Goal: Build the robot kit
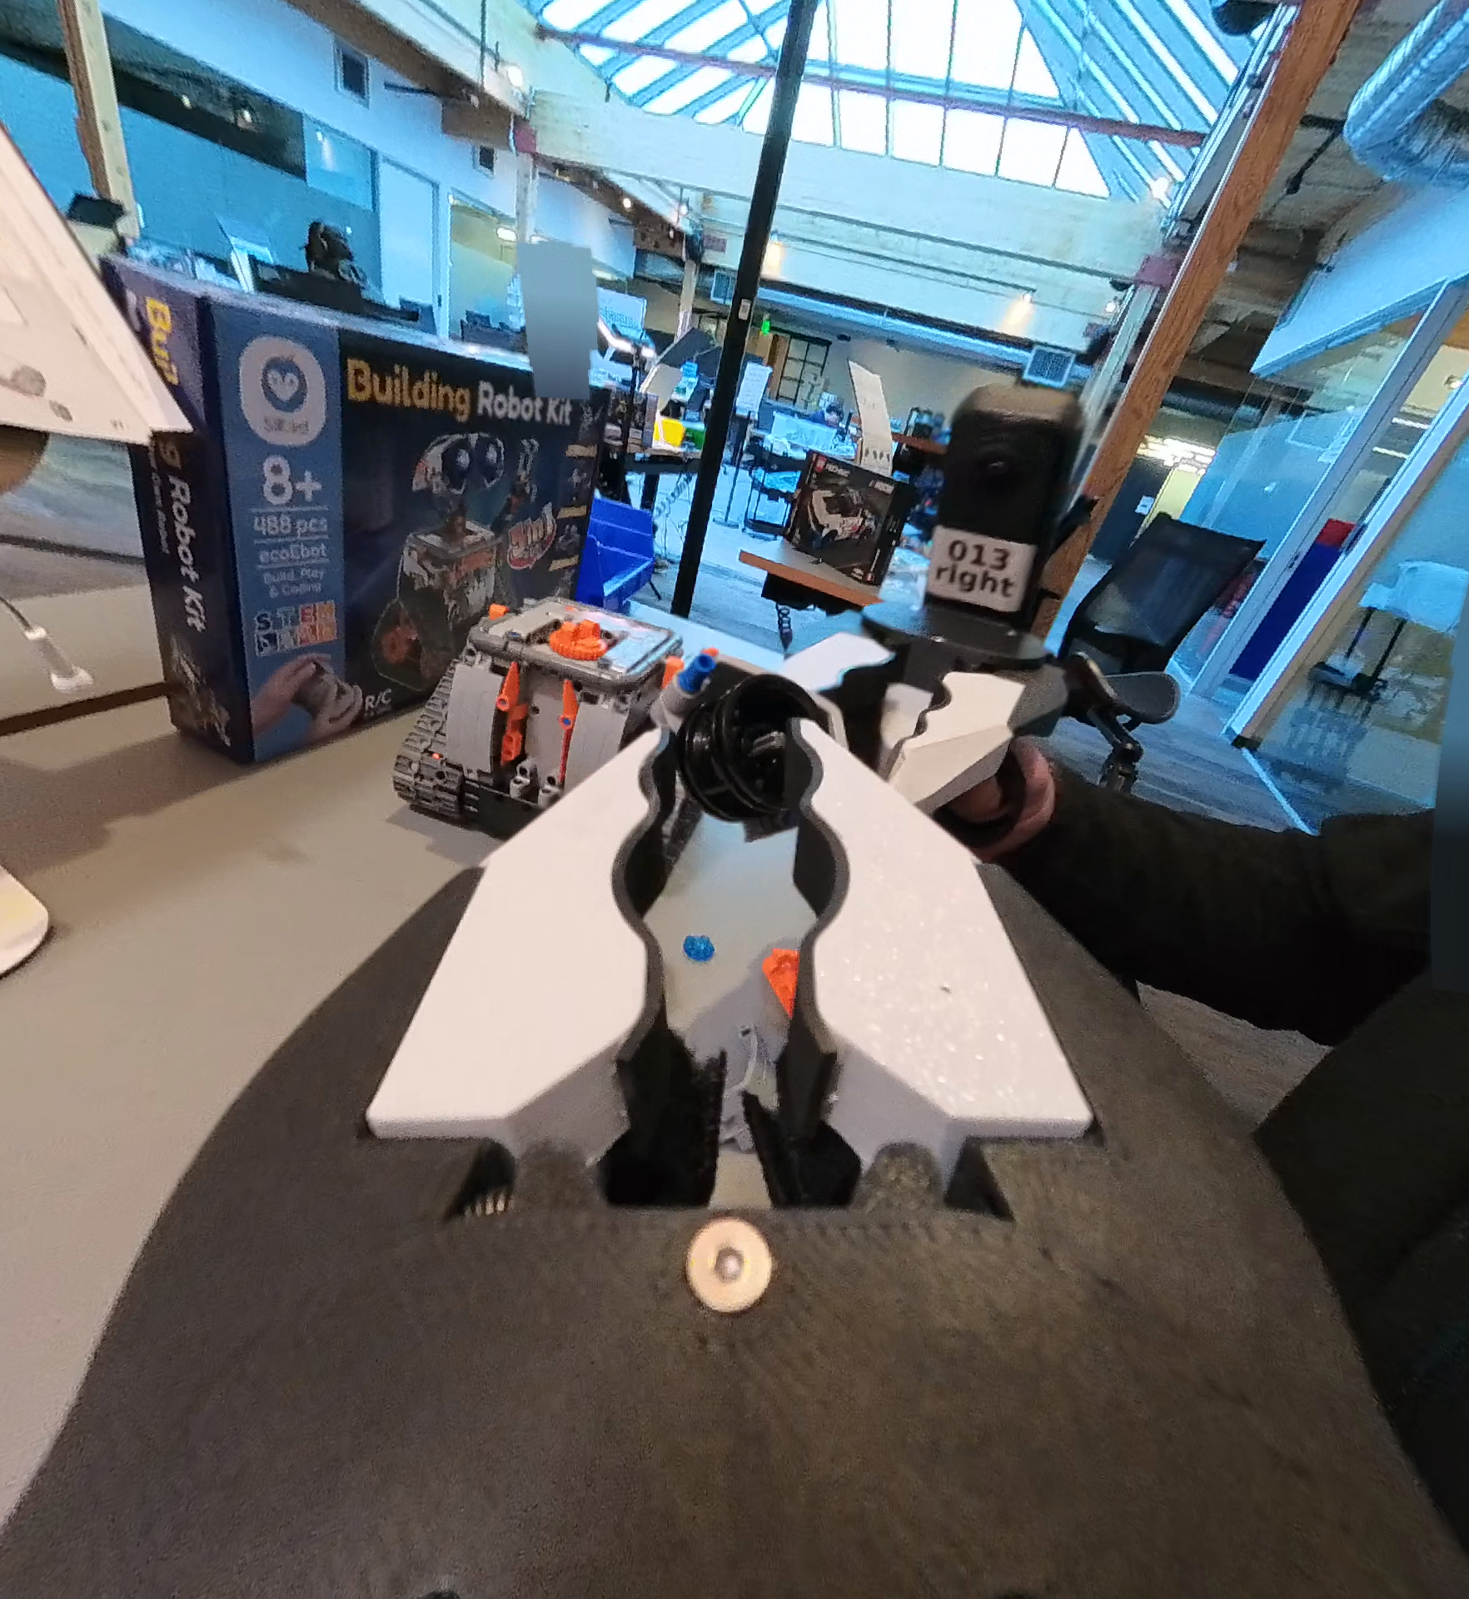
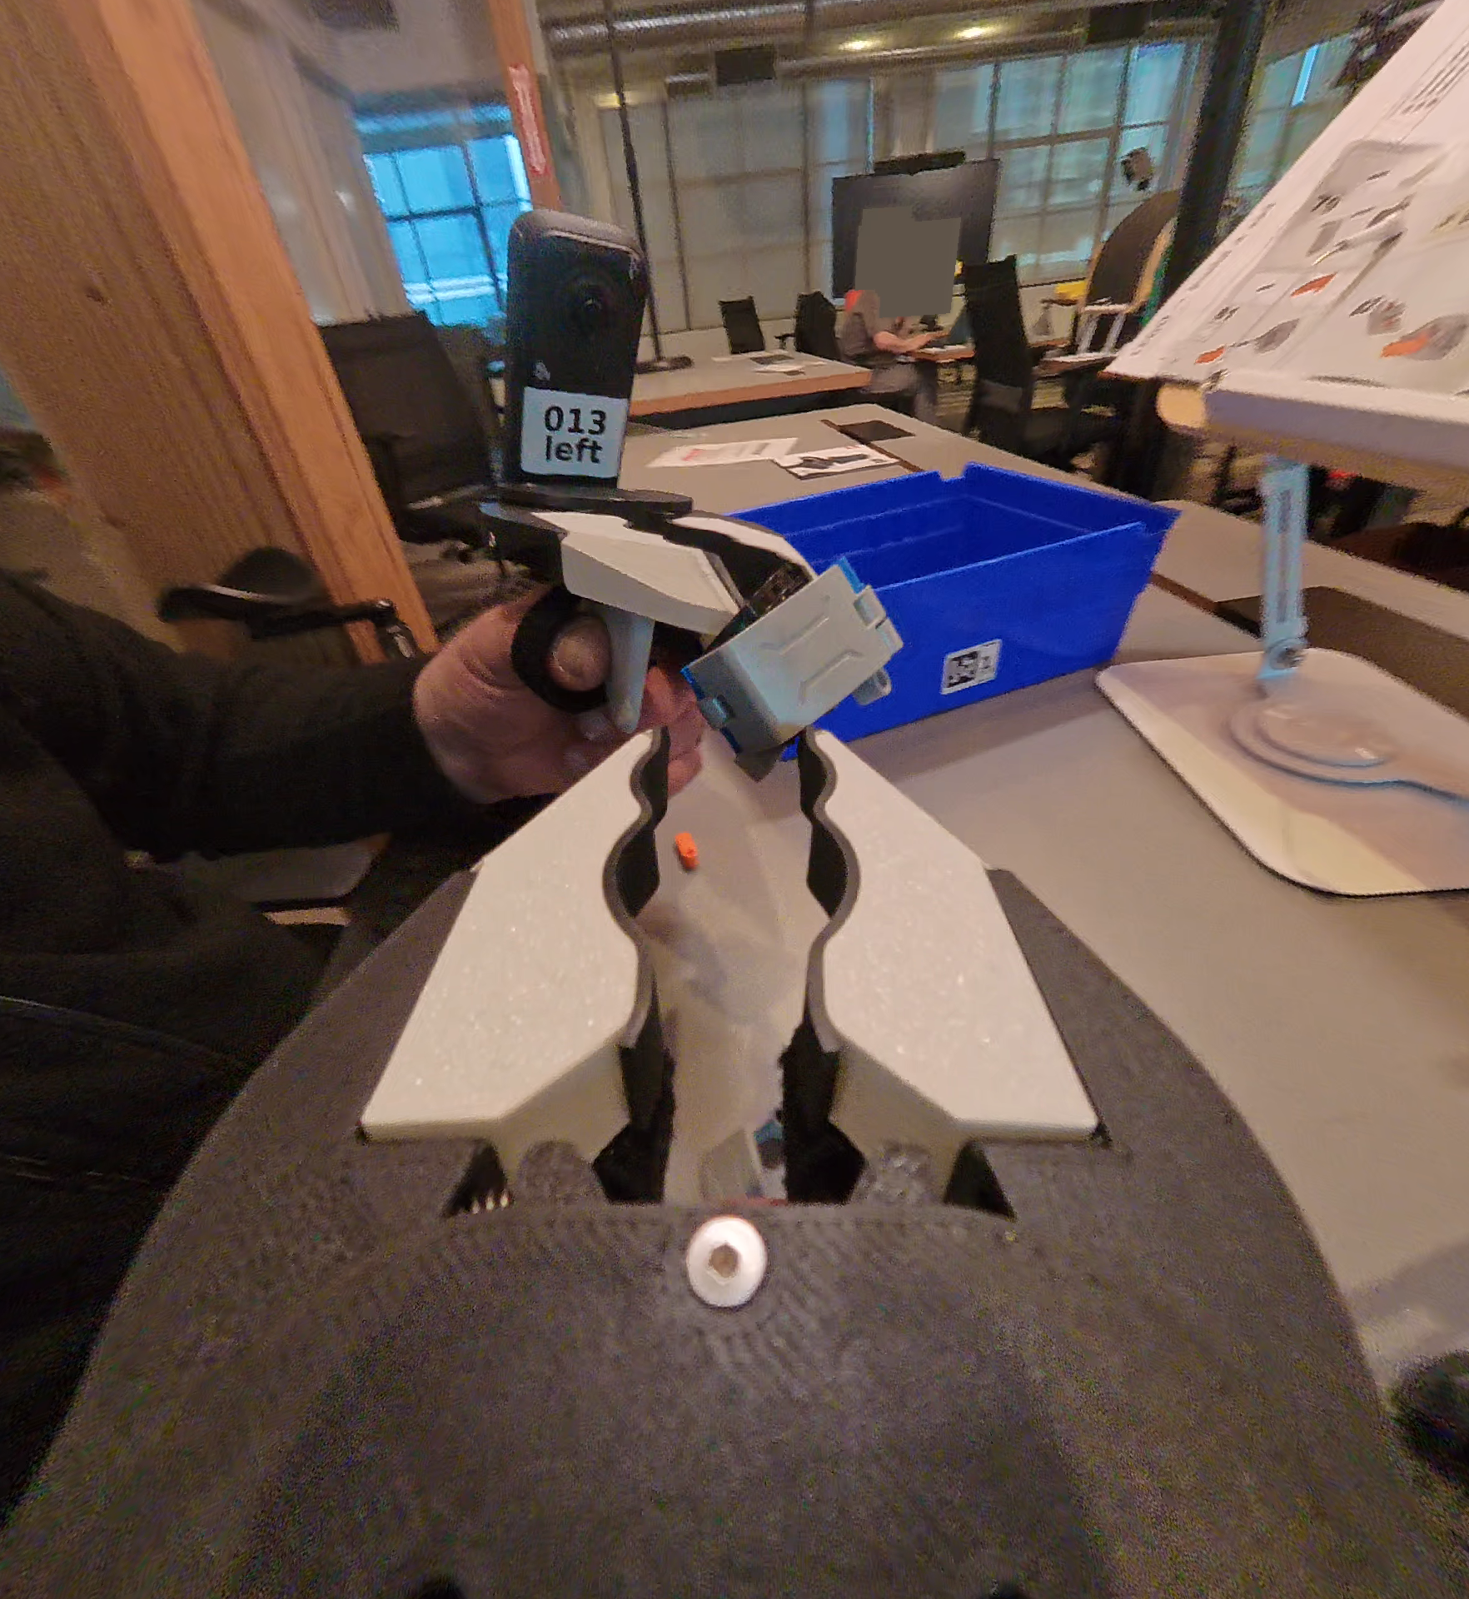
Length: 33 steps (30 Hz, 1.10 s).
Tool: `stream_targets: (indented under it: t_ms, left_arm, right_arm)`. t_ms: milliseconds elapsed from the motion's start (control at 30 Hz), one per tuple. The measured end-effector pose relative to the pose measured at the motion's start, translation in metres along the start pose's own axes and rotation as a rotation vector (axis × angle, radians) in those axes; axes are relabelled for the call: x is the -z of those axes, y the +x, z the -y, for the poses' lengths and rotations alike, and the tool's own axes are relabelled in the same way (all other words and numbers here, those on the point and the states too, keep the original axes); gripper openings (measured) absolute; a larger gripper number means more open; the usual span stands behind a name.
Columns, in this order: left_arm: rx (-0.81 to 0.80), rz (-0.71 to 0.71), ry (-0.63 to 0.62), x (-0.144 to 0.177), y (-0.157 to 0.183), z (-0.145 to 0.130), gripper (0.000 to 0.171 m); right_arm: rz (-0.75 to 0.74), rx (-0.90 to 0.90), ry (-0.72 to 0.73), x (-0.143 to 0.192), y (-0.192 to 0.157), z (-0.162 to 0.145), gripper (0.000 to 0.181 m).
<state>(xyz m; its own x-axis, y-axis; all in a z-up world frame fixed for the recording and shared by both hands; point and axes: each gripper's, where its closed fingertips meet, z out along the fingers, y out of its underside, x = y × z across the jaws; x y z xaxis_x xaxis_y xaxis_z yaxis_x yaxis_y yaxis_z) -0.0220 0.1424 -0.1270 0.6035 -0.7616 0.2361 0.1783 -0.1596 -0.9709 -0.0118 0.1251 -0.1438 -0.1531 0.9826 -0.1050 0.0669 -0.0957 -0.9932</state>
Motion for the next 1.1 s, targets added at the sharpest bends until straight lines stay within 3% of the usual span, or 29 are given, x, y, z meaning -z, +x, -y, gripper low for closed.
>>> stream_targets:
  t_ms: [233,367,500,633,800,967,1100]
  left_arm:
    - [0.090,0.030,-0.172,0.004,-0.014,-0.019,0.022]
    - [0.134,0.025,-0.428,0.010,-0.017,-0.063,0.022]
    - [0.209,0.028,-0.584,0.019,-0.017,-0.106,0.022]
    - [0.267,0.044,-0.632,0.022,-0.018,-0.129,0.022]
    - [0.334,0.008,-0.708,0.023,-0.013,-0.149,0.023]
    - [0.359,-0.038,-0.707,0.025,-0.009,-0.149,0.030]
    - [0.313,-0.088,-0.703,0.035,-0.004,-0.143,0.030]
  right_arm:
    - [-0.218,0.338,-0.155,0.014,0.019,-0.006,0.031]
    - [-0.166,0.376,-0.302,0.003,0.013,-0.037,0.021]
    - [-0.076,0.387,-0.416,-0.007,0.001,-0.065,0.021]
    - [0.007,0.399,-0.539,-0.016,-0.014,-0.095,0.026]
    - [-0.029,0.413,-0.672,-0.027,-0.008,-0.125,0.044]
    - [-0.025,0.392,-0.697,-0.030,-0.004,-0.130,0.030]
    - [0.019,0.303,-0.699,-0.026,-0.003,-0.133,0.032]
